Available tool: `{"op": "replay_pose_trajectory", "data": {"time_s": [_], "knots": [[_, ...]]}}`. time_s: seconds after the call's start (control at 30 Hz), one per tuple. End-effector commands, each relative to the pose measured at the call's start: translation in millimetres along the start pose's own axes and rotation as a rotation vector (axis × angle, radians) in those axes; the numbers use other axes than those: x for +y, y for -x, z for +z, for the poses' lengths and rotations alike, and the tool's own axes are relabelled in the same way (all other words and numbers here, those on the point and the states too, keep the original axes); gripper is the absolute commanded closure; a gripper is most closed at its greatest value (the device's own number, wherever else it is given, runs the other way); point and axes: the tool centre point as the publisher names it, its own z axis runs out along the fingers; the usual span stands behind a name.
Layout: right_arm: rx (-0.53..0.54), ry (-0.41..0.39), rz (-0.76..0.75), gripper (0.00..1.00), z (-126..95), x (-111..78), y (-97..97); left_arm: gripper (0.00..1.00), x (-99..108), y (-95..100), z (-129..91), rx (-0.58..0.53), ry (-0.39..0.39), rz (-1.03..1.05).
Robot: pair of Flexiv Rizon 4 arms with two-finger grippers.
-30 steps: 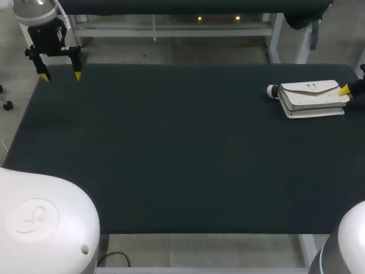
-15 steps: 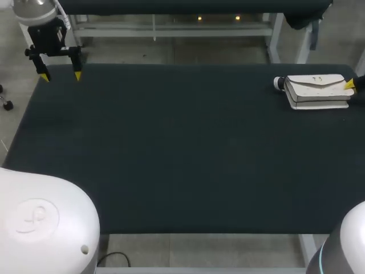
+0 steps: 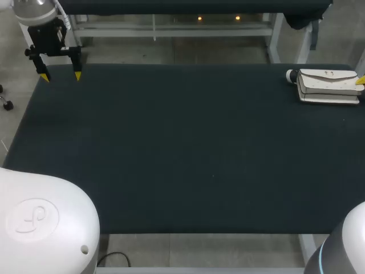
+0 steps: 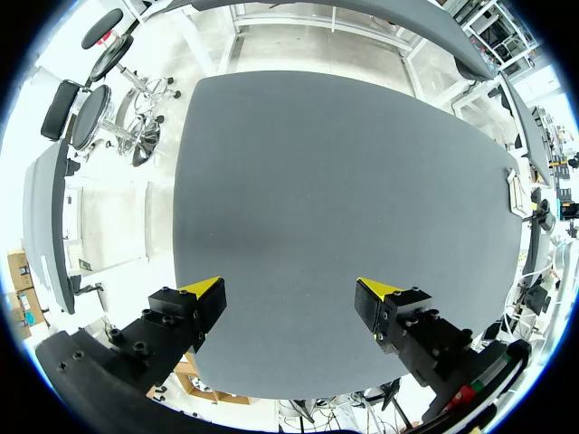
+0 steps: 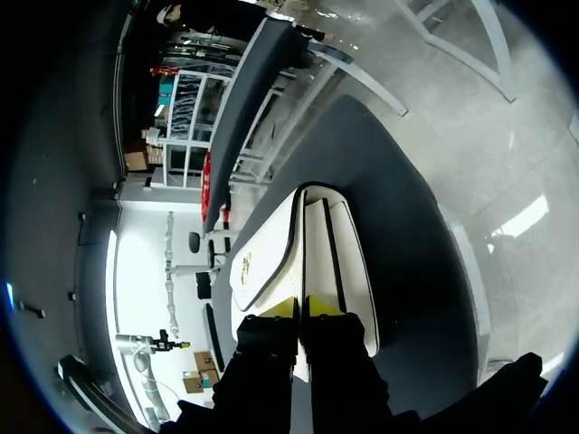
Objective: Pick up the bag, open it, inspect its contents, close it, and place it on the opposite side
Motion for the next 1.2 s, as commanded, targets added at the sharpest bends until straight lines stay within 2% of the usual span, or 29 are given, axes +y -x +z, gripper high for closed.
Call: {"op": "replay_pose_trajectory", "data": {"time_s": [0.03, 0.2, 0.37, 0.77, 1.03, 1.07, 1.1, 1.13, 1.17, 1.2], "knots": [[0.007, -0.025, -0.003, 1.0, 5, 7.3, 6.1, 0.0, 0, -0.6, 0, -0.002, -0.001, -0.001], [-0.021, -0.076, -0.025, 1.0, 13, 0.6, 6.5, 0.0, 0, -0.6, 0, -0.002, -0.001, -0.001], [-0.034, -0.081, -0.035, 1.0, 14, -2.3, 6.6, 0.0, 0, -0.6, 0, -0.002, -0.001, -0.001], [-0.086, -0.104, -0.042, 1.0, 10, 14.3, 9.3, 0.0, 0, -0.6, 0, -0.002, -0.001, -0.001], [-0.099, -0.11, -0.051, 1.0, 9, 15.7, 9.7, 0.0, 0, -0.6, 0, -0.002, -0.001, -0.001], [-0.101, -0.112, -0.05, 0.87, 9, 16.1, 10.2, 0.0, 0, -0.6, 0, -0.002, -0.001, -0.001], [-0.106, -0.114, -0.049, 0.61, 8, 16.1, 10.4, 0.0, 0, -0.6, 0, -0.002, -0.001, -0.001], [-0.109, -0.115, -0.049, 0.15, 8, 16.1, 10.6, 0.0, 0, -0.6, 0, -0.002, -0.001, -0.001], [-0.112, -0.118, -0.052, 0.0, 7, 15.2, 10.6, 0.0, 0, -0.6, 0, -0.002, -0.001, -0.001], [-0.117, -0.117, -0.055, 0.0, 5, 13.9, 10.1, 0.0, 0, -0.6, 0, -0.002, -0.001, -0.001]]}}
